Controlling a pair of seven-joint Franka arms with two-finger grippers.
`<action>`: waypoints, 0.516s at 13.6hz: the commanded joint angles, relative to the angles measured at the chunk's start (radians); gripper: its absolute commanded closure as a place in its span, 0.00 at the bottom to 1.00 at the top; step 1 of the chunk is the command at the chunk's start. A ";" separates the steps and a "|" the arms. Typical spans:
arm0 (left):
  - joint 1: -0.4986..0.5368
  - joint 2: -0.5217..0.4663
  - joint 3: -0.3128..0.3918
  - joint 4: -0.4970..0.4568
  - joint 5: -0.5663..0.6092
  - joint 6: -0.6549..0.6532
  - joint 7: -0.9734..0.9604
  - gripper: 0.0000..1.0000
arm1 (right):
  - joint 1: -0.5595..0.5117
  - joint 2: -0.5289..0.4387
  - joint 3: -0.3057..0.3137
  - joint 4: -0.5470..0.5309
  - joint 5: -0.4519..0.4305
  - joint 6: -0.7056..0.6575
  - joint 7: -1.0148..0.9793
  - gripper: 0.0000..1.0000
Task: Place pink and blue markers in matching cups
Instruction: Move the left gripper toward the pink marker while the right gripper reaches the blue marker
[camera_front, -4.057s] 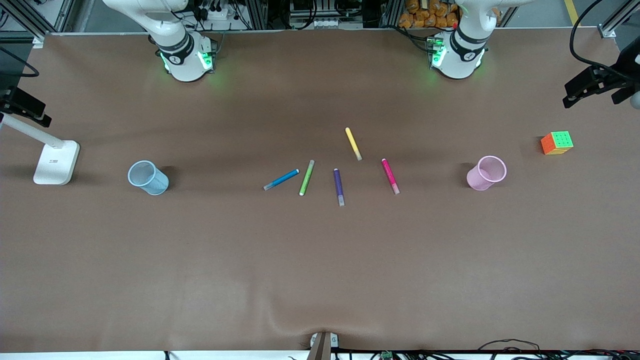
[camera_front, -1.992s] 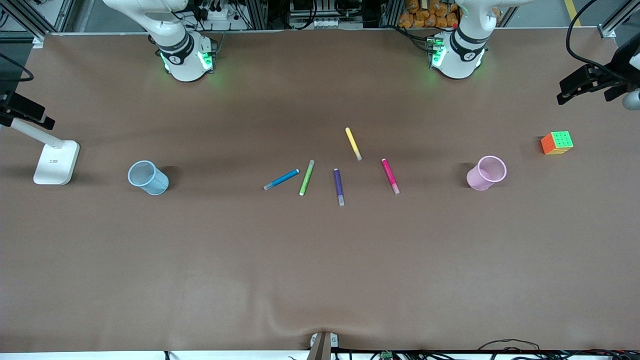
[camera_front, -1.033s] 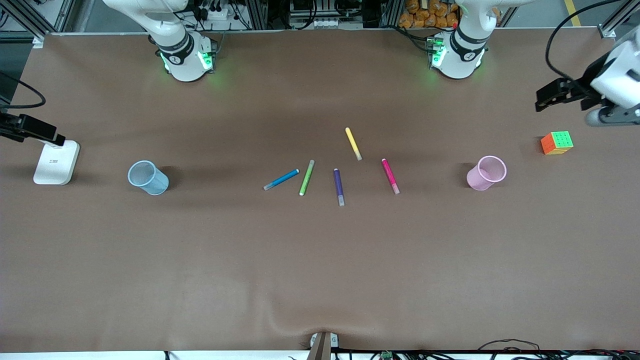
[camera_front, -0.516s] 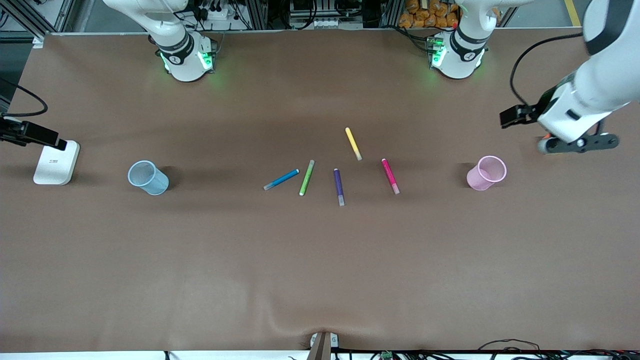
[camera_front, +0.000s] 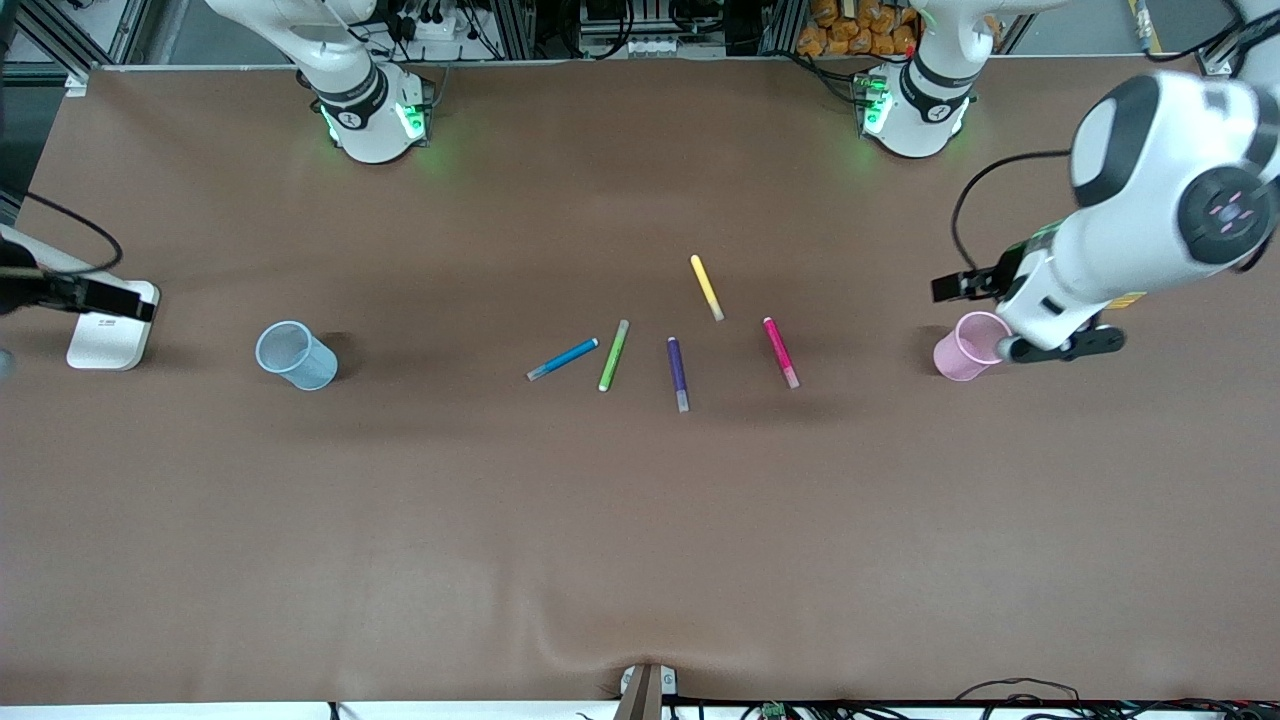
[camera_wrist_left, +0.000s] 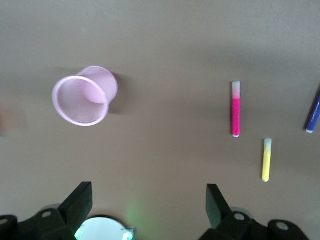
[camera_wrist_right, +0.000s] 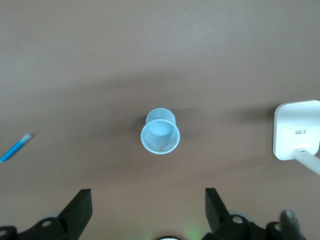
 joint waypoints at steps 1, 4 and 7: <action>0.001 0.074 -0.047 -0.013 -0.017 0.059 -0.119 0.00 | -0.019 0.056 0.010 0.026 -0.014 0.010 -0.010 0.00; 0.001 0.179 -0.099 -0.007 -0.021 0.137 -0.254 0.00 | -0.016 0.059 0.011 0.014 -0.011 -0.006 0.009 0.00; -0.005 0.286 -0.104 0.018 -0.072 0.189 -0.264 0.00 | -0.003 0.061 0.016 0.006 0.004 -0.051 0.160 0.00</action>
